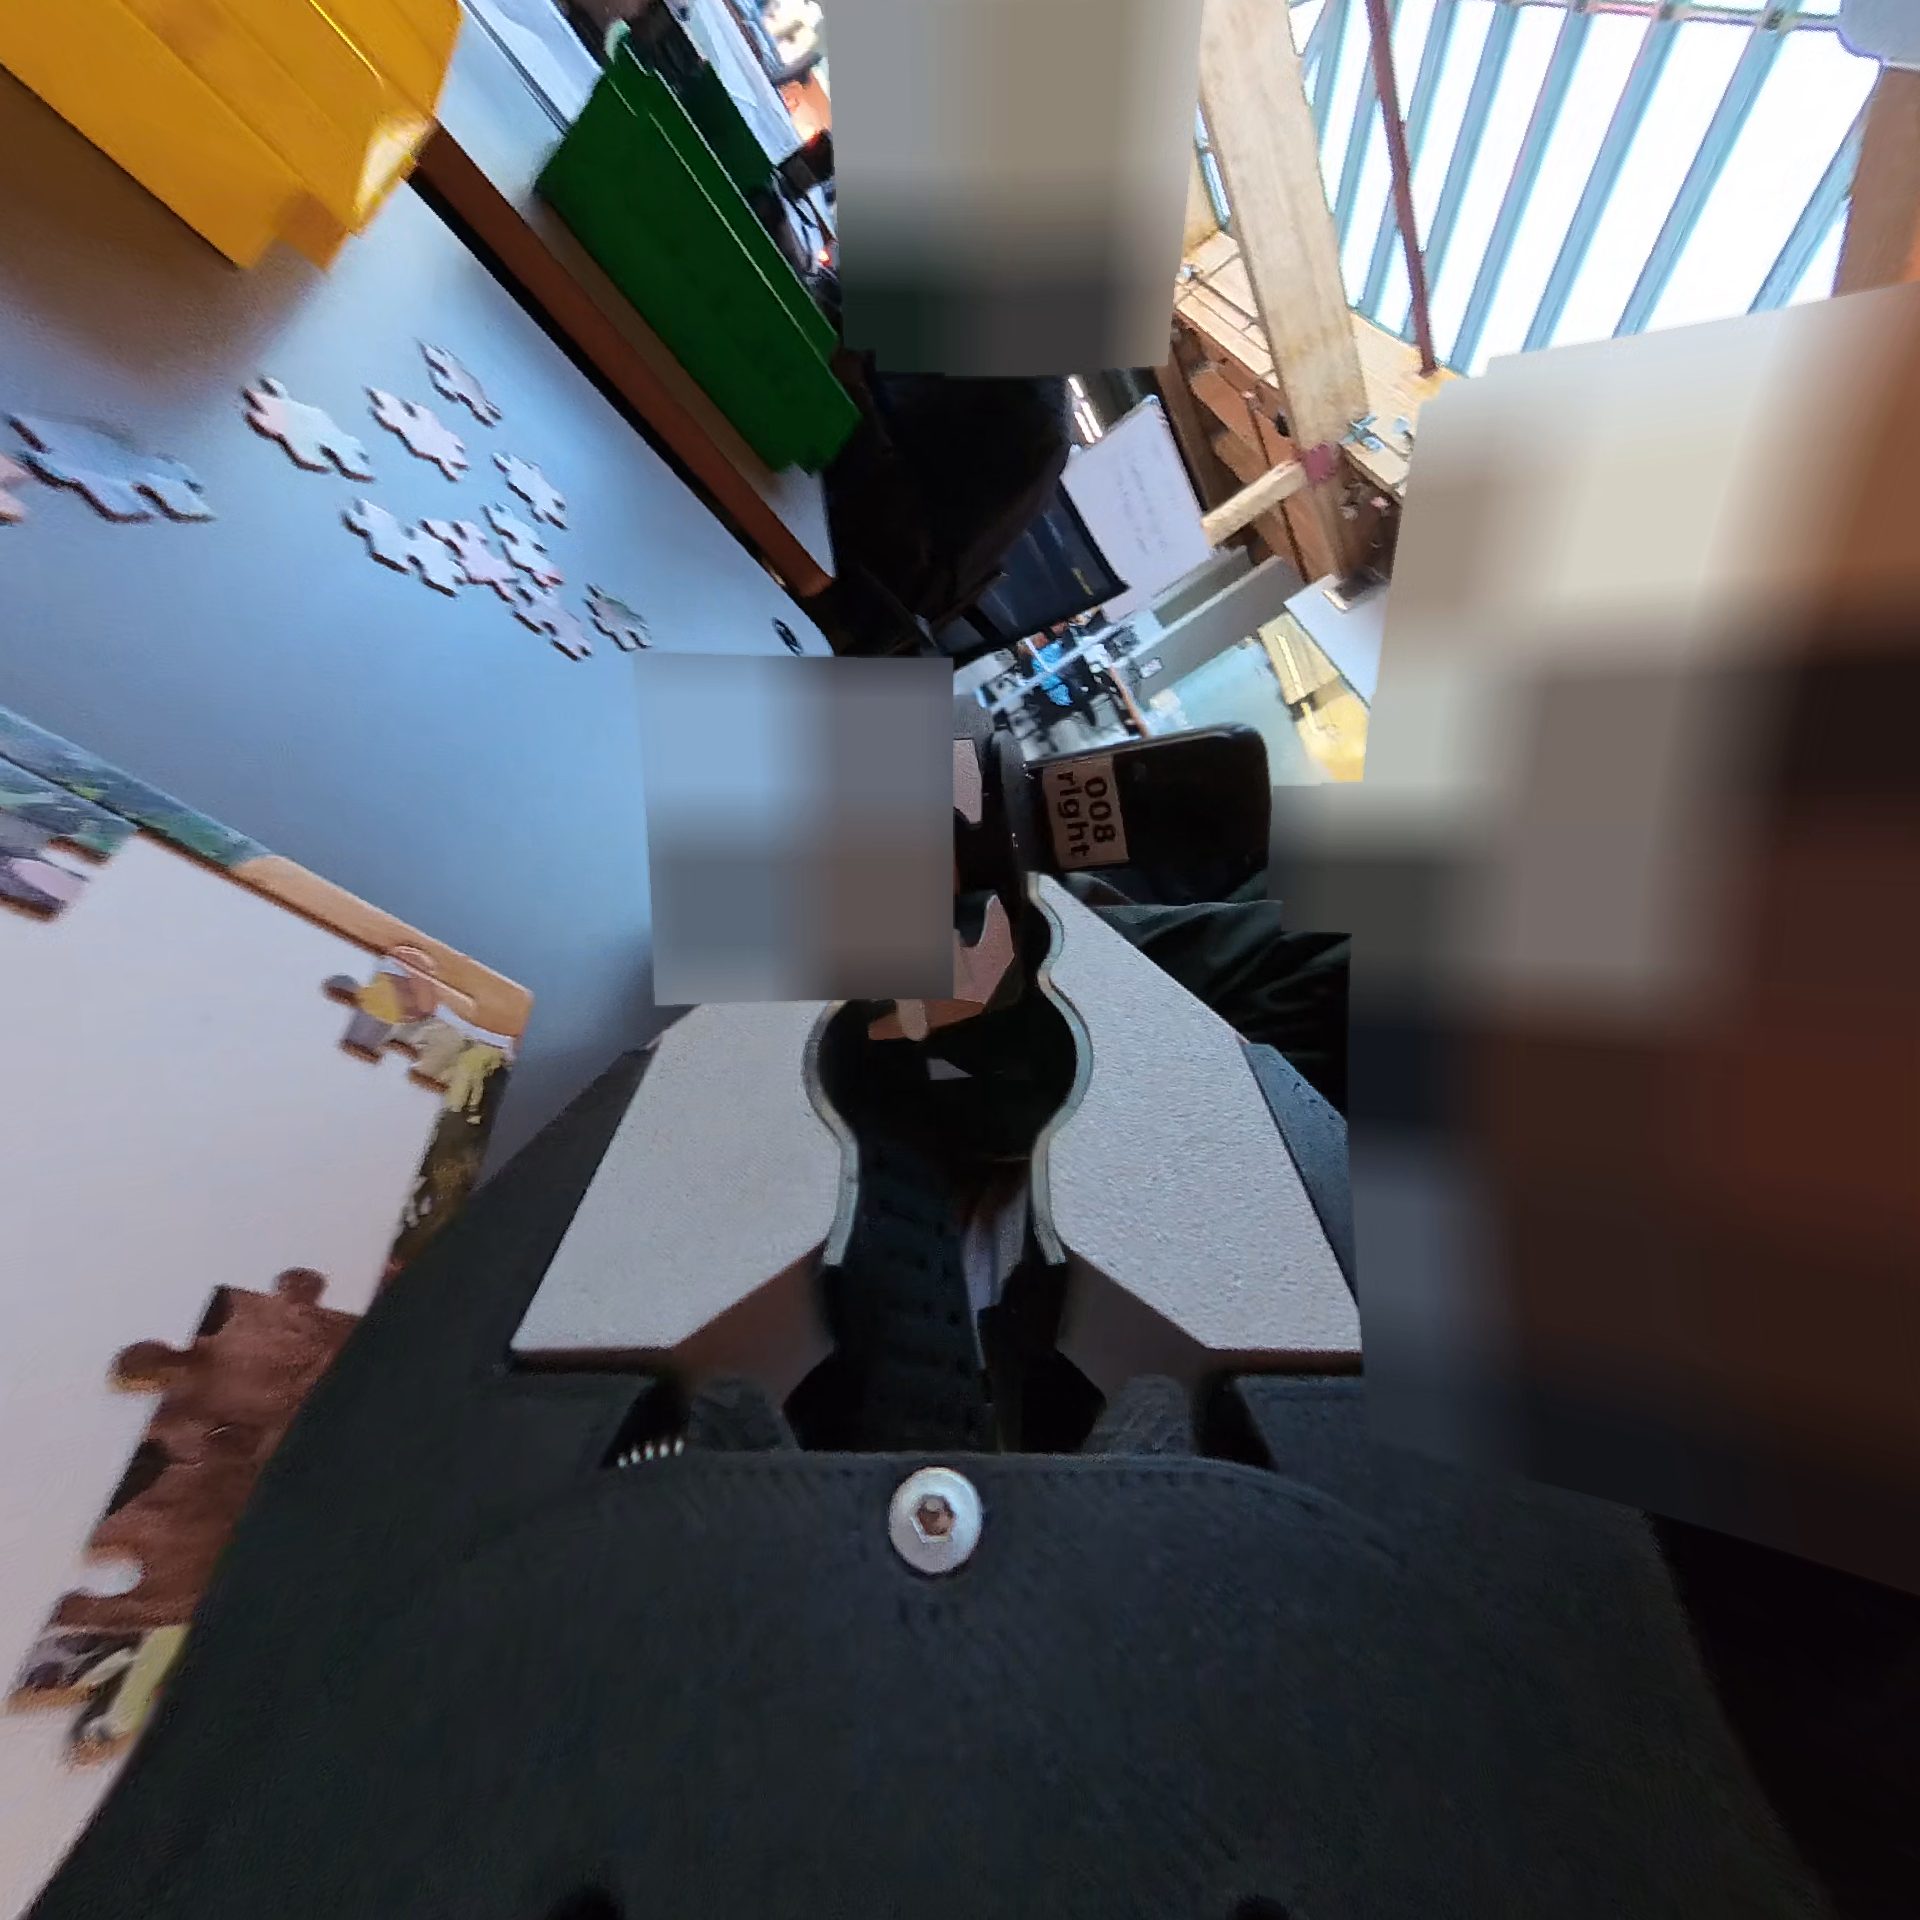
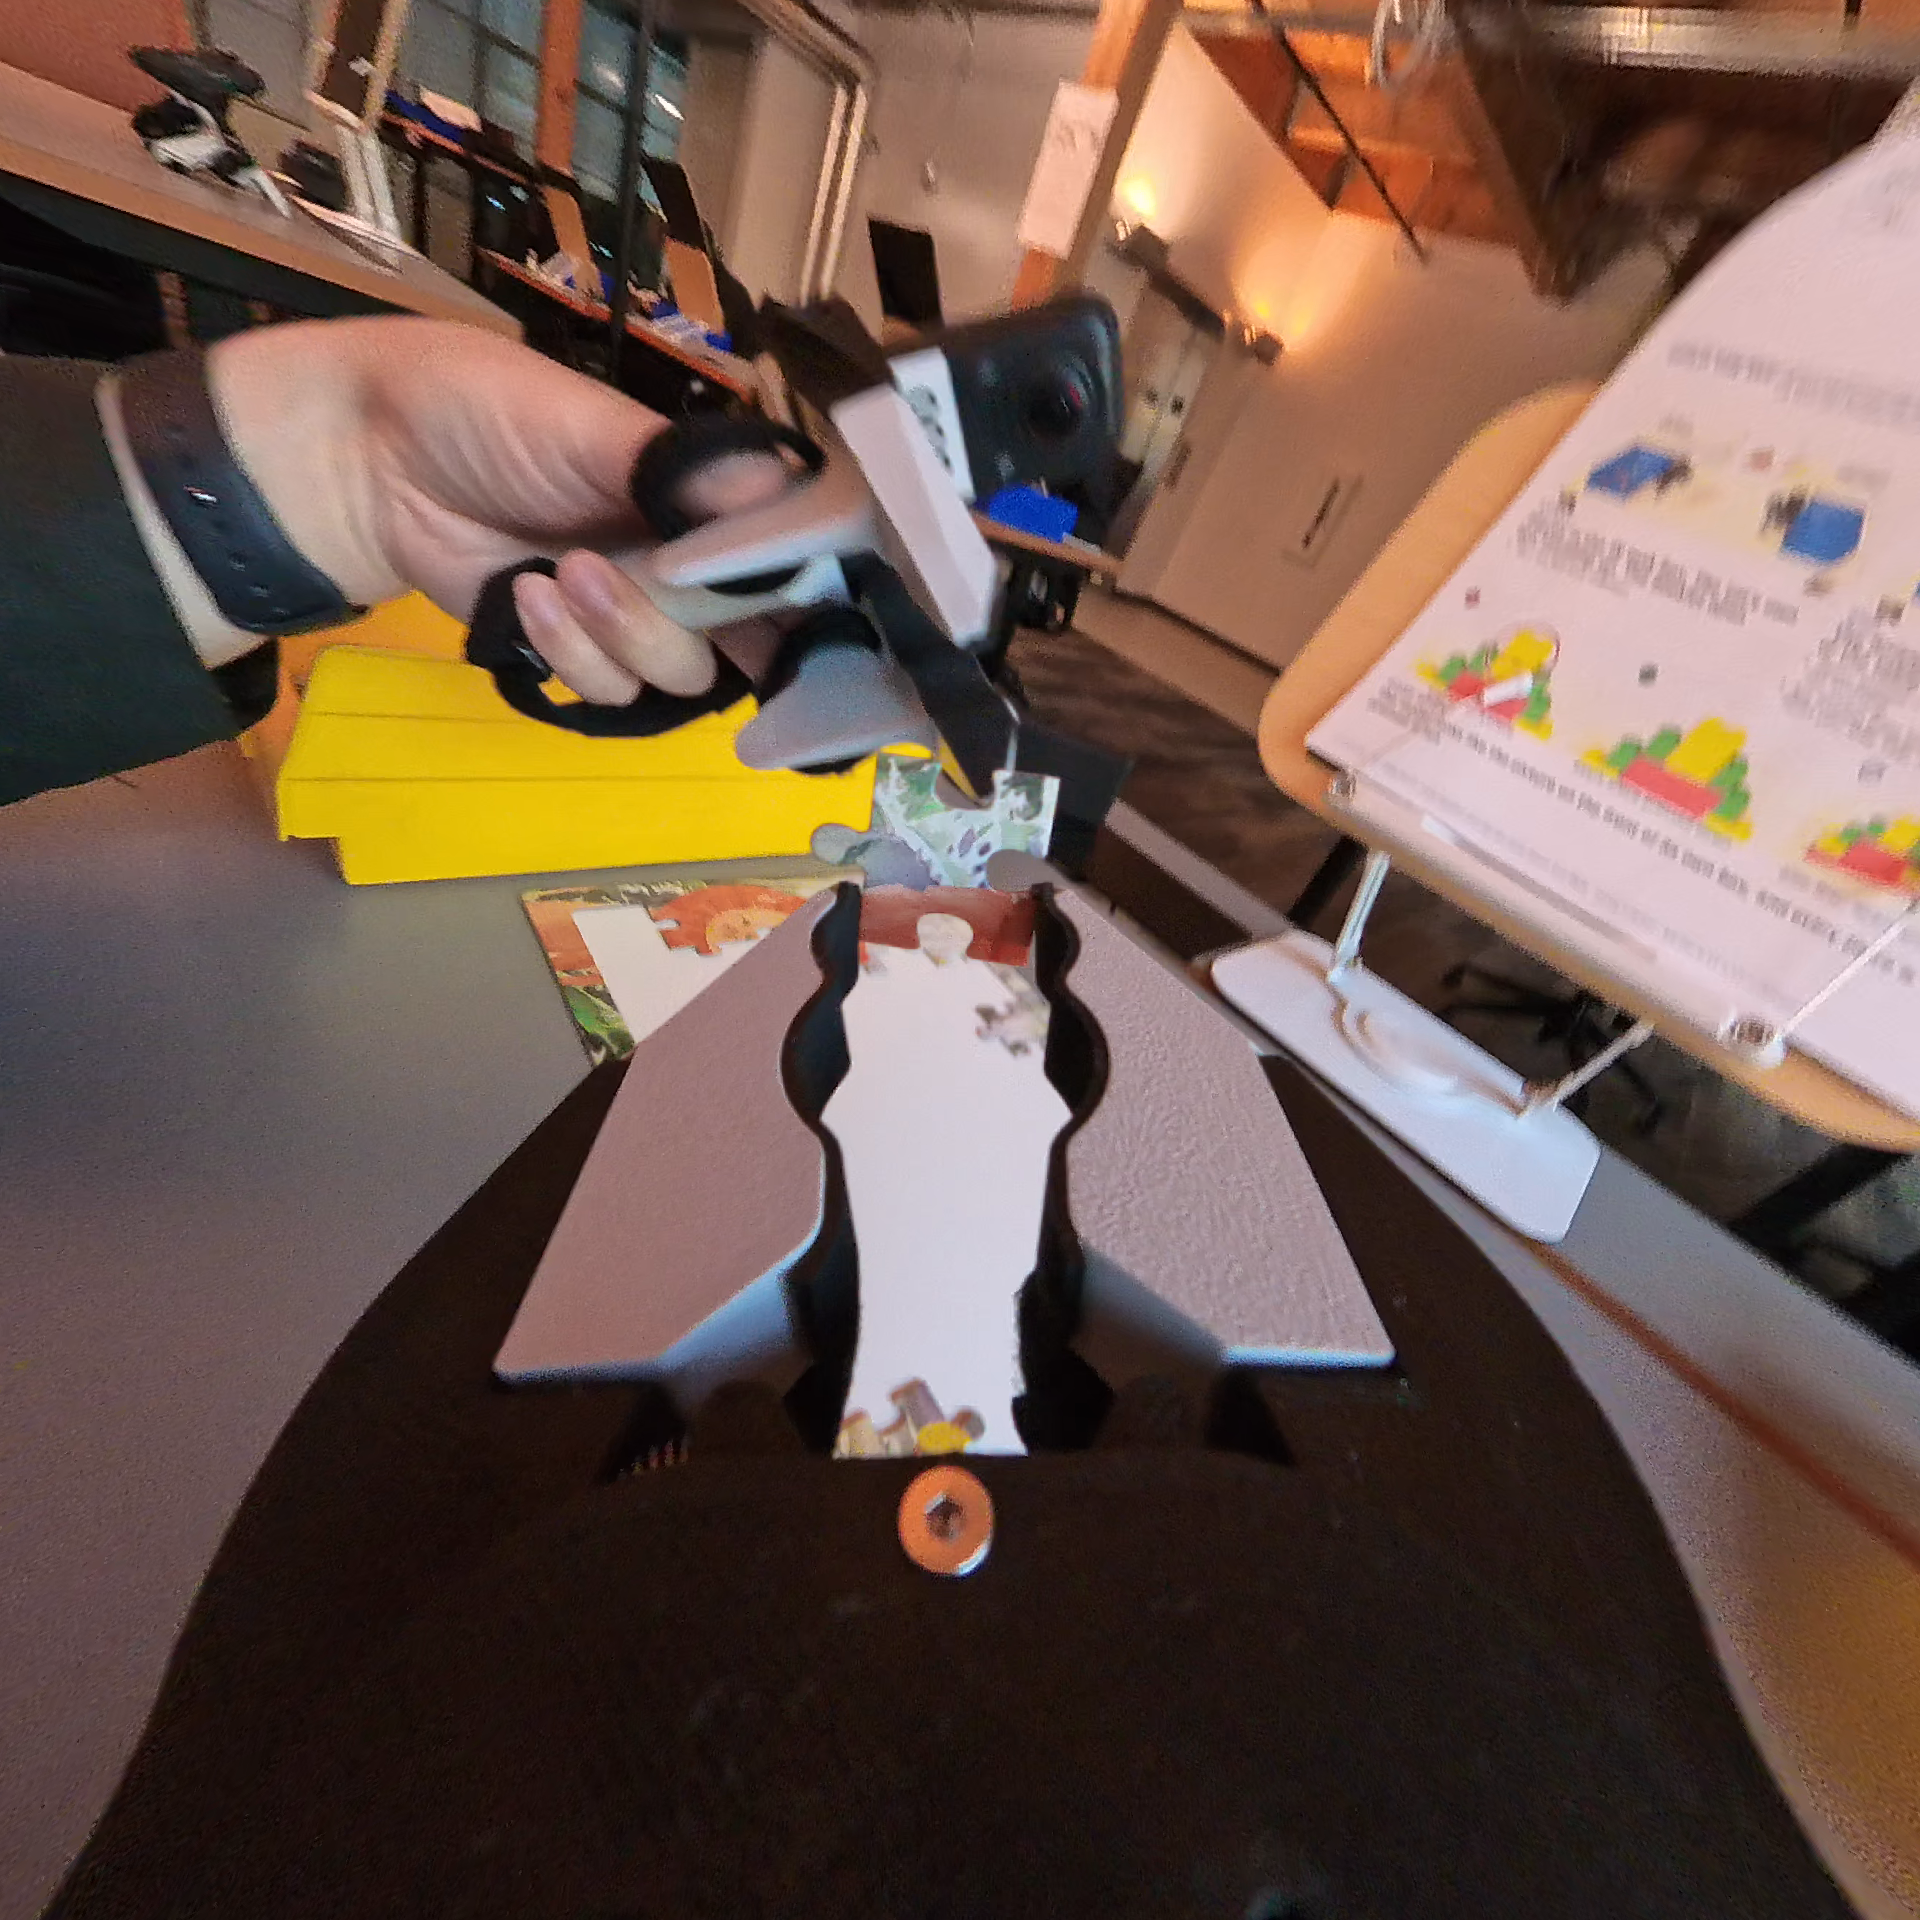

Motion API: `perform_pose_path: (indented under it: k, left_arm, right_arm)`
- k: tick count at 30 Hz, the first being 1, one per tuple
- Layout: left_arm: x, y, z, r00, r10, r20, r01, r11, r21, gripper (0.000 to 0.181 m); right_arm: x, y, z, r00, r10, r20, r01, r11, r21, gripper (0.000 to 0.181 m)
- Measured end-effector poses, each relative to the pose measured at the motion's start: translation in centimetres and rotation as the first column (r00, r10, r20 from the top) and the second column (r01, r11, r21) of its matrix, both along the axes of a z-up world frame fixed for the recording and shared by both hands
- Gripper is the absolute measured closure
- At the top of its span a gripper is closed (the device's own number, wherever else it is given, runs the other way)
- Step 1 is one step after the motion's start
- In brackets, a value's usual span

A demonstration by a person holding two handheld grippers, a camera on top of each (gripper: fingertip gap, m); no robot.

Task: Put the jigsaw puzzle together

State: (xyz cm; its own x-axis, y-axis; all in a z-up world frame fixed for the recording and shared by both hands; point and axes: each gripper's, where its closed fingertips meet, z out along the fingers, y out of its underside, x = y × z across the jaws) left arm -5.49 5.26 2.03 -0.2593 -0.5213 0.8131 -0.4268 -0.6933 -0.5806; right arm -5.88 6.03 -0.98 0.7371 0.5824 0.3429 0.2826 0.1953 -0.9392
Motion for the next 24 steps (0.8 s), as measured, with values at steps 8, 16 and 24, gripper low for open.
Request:
perform_pose_path:
  k: [8, 16, 24]
  left_arm:
    - [1.2, 0.3, -4.1, 0.98, 0.033, -0.194, -0.006, 0.99, 0.138, 0.172]
    - [-0.3, 1.5, -5.4, 0.959, 0.064, -0.276, -0.026, 0.99, 0.142, 0.181]
    - [-3.1, -0.2, -9.8, 0.857, -0.039, -0.515, 0.165, 0.966, 0.201, 0.181]
  right_arm:
    - [1.3, 1.7, -2.0, 0.995, -0.073, -0.065, 0.059, 0.981, -0.185, 0.148]
    - [0.7, 1.1, -3.1, 0.998, 0.061, -0.02, -0.064, 0.967, -0.245, 0.147]
    - [-0.5, 0.0, -7.2, 0.972, 0.221, -0.082, -0.231, 0.825, -0.516, 0.146]
